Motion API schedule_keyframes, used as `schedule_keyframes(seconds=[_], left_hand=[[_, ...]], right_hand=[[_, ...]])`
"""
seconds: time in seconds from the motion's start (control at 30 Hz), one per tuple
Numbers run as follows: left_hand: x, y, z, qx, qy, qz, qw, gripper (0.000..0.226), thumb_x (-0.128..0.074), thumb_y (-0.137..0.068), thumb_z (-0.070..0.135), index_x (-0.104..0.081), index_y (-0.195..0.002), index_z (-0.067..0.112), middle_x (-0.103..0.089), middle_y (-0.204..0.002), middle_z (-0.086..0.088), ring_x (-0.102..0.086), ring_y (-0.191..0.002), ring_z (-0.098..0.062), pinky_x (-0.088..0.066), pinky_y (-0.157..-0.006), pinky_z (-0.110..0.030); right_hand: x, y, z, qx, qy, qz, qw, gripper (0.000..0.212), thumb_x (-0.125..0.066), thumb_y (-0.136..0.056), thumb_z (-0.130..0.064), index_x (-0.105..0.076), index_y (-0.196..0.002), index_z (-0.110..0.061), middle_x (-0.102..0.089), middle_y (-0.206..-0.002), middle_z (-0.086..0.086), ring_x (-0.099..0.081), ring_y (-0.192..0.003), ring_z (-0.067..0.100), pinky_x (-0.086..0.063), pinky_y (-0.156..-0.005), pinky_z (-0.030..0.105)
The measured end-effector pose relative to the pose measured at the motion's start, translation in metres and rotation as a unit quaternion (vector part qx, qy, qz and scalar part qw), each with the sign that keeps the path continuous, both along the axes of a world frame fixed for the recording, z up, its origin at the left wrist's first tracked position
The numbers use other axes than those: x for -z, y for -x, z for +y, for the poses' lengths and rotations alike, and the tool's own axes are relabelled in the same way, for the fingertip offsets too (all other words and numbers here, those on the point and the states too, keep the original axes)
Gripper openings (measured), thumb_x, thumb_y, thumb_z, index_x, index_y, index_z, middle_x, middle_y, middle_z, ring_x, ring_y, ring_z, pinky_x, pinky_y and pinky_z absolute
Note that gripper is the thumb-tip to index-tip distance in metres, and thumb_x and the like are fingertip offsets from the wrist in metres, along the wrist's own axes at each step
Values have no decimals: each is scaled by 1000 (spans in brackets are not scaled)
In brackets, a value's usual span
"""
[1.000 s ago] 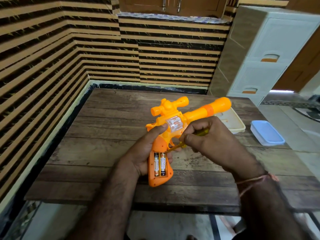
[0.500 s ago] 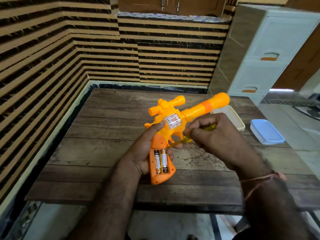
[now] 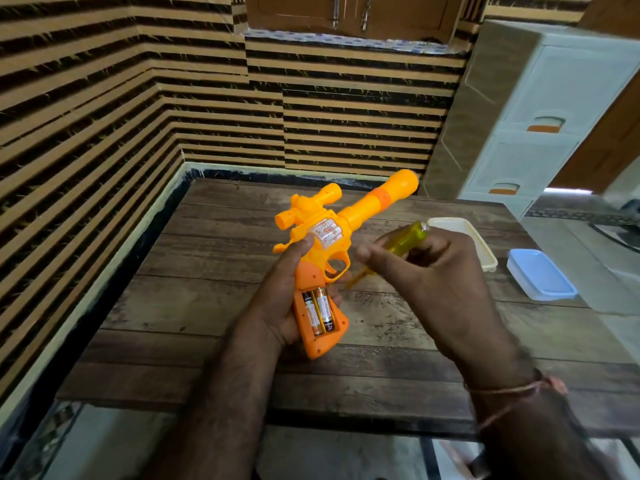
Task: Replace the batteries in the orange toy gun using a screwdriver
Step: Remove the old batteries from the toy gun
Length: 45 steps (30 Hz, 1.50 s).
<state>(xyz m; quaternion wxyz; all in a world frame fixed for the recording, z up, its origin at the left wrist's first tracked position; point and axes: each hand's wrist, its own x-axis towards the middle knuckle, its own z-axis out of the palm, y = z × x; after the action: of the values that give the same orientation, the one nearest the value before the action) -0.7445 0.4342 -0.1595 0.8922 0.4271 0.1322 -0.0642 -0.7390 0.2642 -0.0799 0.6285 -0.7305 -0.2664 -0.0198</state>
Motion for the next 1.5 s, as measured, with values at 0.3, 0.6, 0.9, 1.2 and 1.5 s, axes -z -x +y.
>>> schedule_keyframes(seconds=[0.3,0.6,0.9,1.2,1.5], left_hand=[[3,-1,-2,-24,12,33,999,50,-63,-84,50,-71,-113,10,-66,-105,-19,-62,-93,-33,-46,-98,-50],[1,-4,5,-52,24,36,998,44,-55,-91,50,-66,-111,12,-67,-90,-14,-66,-75,-27,-56,-71,-37],[0,-3,6,-53,-9,24,998,45,-55,-90,51,-71,-109,13,-70,-104,-18,-69,-84,-33,-50,-86,-45],[-4,-1,6,-43,-23,15,999,47,-53,-91,53,-80,-78,17,-69,-86,-15,-60,-73,-31,-44,-74,-40],[-8,2,14,-82,-51,16,995,46,-51,-92,51,-71,-99,10,-72,-85,-16,-64,-67,-23,-52,-57,-29]], right_hand=[[42,4,18,-30,230,-114,966,18,-56,-90,-26,-65,-105,-24,-69,-88,-4,-64,-78,14,-51,-67,38],[50,16,31,-13,316,-242,917,38,-49,-76,-24,-58,-112,-32,-71,-98,-3,-68,-82,25,-56,-63,40],[55,5,29,-31,214,-139,966,30,-64,-76,-4,-71,-100,-21,-59,-96,-4,-57,-91,9,-47,-77,21],[53,-1,23,-33,228,-123,965,13,-72,-78,-7,-69,-81,-20,-61,-82,-8,-55,-79,3,-43,-70,17],[39,-20,-3,117,147,-39,982,7,-76,-82,-17,-71,-82,-12,-67,-74,2,-59,-68,17,-47,-63,32]])
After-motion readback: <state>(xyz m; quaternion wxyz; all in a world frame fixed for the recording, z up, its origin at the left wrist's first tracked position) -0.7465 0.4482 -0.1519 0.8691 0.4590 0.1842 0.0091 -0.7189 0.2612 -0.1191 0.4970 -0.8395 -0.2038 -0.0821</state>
